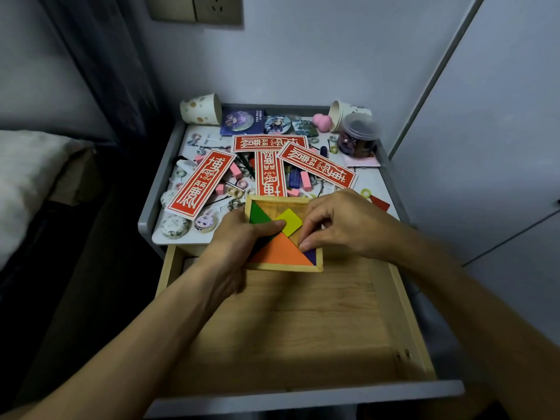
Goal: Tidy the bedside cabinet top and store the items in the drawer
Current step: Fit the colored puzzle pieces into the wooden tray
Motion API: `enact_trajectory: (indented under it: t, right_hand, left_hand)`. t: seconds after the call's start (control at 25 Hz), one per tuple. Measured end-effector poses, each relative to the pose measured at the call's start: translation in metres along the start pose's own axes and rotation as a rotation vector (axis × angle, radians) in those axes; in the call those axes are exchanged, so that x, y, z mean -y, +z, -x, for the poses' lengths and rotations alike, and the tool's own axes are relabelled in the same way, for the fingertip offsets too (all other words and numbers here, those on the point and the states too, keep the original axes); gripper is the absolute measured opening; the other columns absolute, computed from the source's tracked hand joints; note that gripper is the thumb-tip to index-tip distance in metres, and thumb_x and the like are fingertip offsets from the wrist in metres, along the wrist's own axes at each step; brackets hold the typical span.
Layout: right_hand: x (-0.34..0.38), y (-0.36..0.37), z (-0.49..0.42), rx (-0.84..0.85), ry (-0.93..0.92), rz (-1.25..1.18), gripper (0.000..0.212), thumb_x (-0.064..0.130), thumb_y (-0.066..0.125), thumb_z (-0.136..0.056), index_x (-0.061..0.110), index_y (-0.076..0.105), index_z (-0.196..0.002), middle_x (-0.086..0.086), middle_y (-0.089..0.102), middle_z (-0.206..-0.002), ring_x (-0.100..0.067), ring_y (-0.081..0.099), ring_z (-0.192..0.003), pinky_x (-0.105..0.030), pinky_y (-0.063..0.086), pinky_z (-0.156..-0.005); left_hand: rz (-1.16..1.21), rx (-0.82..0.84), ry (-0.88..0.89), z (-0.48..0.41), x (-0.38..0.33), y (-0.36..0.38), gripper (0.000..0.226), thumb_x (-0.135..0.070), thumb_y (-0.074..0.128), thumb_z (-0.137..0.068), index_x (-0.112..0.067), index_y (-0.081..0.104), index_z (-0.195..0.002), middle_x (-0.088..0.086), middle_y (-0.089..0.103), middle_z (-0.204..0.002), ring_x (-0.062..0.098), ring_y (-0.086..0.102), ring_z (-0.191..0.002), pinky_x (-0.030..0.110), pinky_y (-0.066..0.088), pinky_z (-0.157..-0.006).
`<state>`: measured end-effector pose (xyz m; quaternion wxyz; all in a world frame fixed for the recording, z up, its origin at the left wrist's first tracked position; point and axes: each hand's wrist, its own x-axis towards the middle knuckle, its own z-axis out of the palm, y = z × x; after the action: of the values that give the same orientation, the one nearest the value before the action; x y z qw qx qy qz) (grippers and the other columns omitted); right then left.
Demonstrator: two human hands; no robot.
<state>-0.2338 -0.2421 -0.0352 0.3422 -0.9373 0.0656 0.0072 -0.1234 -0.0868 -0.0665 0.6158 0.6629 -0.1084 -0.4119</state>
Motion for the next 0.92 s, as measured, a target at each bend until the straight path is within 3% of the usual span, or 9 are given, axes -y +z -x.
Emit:
enact_trajectory:
  t: [0.16, 0.24, 0.36, 0.6, 0.8, 0.92]
  right_hand:
    - [-0.003, 0.004, -0.006, -0.239, -0.025, 0.033, 0.027, 0.012, 0.073, -0.083, 0.022, 0.073, -0.108, 0.014, 0.060, -0.088, 0.003, 0.054, -0.081, -0.010, 0.041, -0.070]
    - [-0.005, 0.009, -0.008, -0.266, -0.049, 0.129, 0.031, 0.013, 0.072, -0.084, 0.022, 0.070, -0.114, 0.011, 0.058, -0.093, 0.001, 0.052, -0.088, -0.014, 0.040, -0.077]
    - [-0.007, 0.015, -0.010, -0.246, -0.045, 0.191, 0.028, 0.017, 0.073, -0.083, 0.023, 0.071, -0.111, 0.008, 0.057, -0.097, -0.007, 0.052, -0.092, -0.026, 0.043, -0.079]
    - [-0.005, 0.013, -0.011, -0.203, -0.071, 0.113, 0.022, 0.014, 0.075, -0.080, 0.023, 0.075, -0.100, 0.014, 0.058, -0.087, 0.004, 0.052, -0.082, -0.007, 0.038, -0.070]
    - [-0.004, 0.012, -0.008, -0.156, -0.033, 0.024, 0.017, 0.011, 0.073, -0.082, 0.016, 0.075, -0.098, 0.016, 0.059, -0.084, 0.004, 0.056, -0.082, -0.008, 0.042, -0.069]
    - [-0.007, -0.001, -0.005, -0.335, 0.040, -0.076, 0.017, 0.010, 0.068, -0.087, 0.016, 0.074, -0.101, 0.011, 0.065, -0.093, -0.004, 0.060, -0.090, -0.014, 0.048, -0.077]
  left_hand:
    - [0.036, 0.039, 0.000, 0.000, -0.001, -0.001, 0.025, -0.007, 0.072, -0.083, -0.010, 0.067, -0.107, 0.007, 0.077, -0.094, 0.022, 0.074, -0.077, 0.029, 0.055, -0.066]
    - [0.067, 0.070, 0.007, 0.002, -0.001, 0.001, 0.027, -0.005, 0.071, -0.084, -0.011, 0.066, -0.109, 0.007, 0.076, -0.095, 0.021, 0.074, -0.079, 0.027, 0.056, -0.063]
    - [0.068, 0.089, 0.016, 0.005, 0.000, 0.001, 0.029, -0.007, 0.070, -0.085, -0.011, 0.065, -0.113, 0.006, 0.076, -0.097, 0.022, 0.074, -0.083, 0.029, 0.057, -0.065]
    - [0.051, 0.070, 0.011, 0.004, 0.001, -0.004, 0.025, -0.008, 0.070, -0.086, -0.014, 0.066, -0.110, 0.003, 0.077, -0.092, 0.018, 0.074, -0.078, 0.024, 0.055, -0.060]
    - [0.046, 0.067, 0.004, 0.001, 0.002, -0.004, 0.028, -0.008, 0.070, -0.085, -0.011, 0.066, -0.113, 0.005, 0.077, -0.094, 0.019, 0.074, -0.078, 0.026, 0.055, -0.059]
    - [0.040, 0.007, 0.006, -0.002, 0.002, -0.006, 0.028, -0.011, 0.074, -0.083, -0.011, 0.066, -0.110, 0.005, 0.077, -0.091, 0.017, 0.074, -0.073, 0.024, 0.055, -0.055]
